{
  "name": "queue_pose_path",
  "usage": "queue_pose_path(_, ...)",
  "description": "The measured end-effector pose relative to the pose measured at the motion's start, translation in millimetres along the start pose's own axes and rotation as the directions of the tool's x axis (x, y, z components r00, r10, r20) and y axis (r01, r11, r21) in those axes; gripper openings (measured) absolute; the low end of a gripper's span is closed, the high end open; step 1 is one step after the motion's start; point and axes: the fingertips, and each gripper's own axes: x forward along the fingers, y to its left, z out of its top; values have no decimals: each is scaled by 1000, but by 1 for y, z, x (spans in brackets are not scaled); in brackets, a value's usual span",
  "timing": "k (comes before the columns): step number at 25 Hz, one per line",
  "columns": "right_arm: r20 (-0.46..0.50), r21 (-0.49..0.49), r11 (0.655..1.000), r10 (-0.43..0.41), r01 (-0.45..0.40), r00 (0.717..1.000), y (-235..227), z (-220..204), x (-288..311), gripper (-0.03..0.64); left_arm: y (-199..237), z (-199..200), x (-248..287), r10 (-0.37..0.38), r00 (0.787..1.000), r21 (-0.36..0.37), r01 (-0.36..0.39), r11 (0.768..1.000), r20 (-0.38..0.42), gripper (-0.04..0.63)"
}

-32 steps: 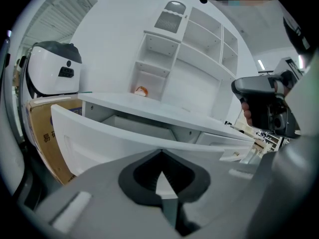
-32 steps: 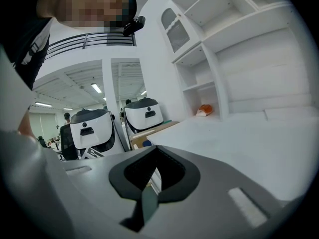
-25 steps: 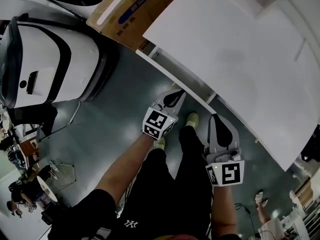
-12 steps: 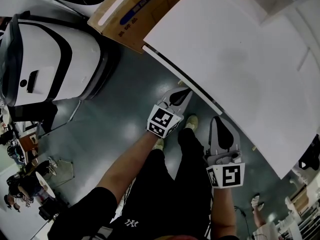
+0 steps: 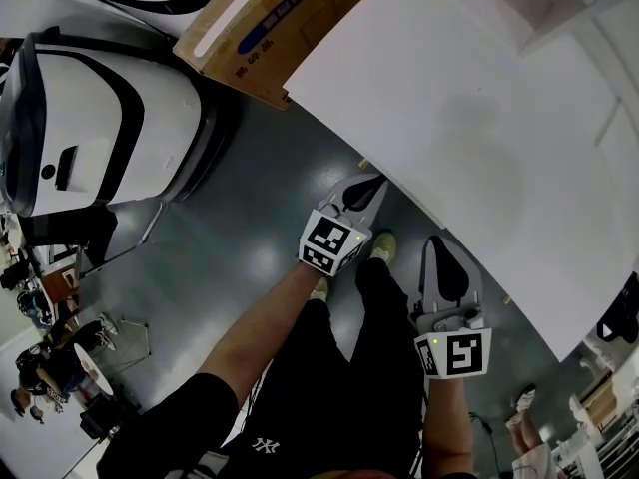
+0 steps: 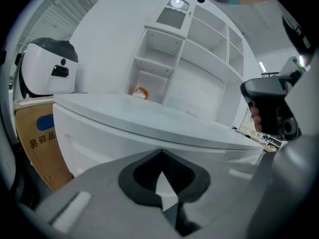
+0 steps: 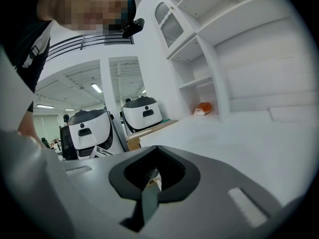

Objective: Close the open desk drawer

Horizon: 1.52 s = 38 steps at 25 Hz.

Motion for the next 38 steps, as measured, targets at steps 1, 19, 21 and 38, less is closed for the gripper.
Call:
queue_pose_path(1, 1, 0, 1000, 0, 0, 1000, 0, 1, 0, 23, 0, 0, 1, 1, 1000, 0, -1, 1000, 1, 2)
queue_pose_path(19, -1, -12, 1000, -18, 18, 1000, -2, 7, -9, 23, 0, 7, 7, -2, 1000, -26, 2, 1000, 0, 2)
queue_pose_path(21, 0, -10, 1000, -16, 16, 1000, 5, 10, -9, 23, -5, 10, -4, -9, 1000, -42, 8, 999, -7, 2)
queue_pose_path(38, 45, -42, 997, -62, 63, 997, 86, 69, -58, 23, -121, 139, -160, -163, 984, 74, 157, 985, 78, 2)
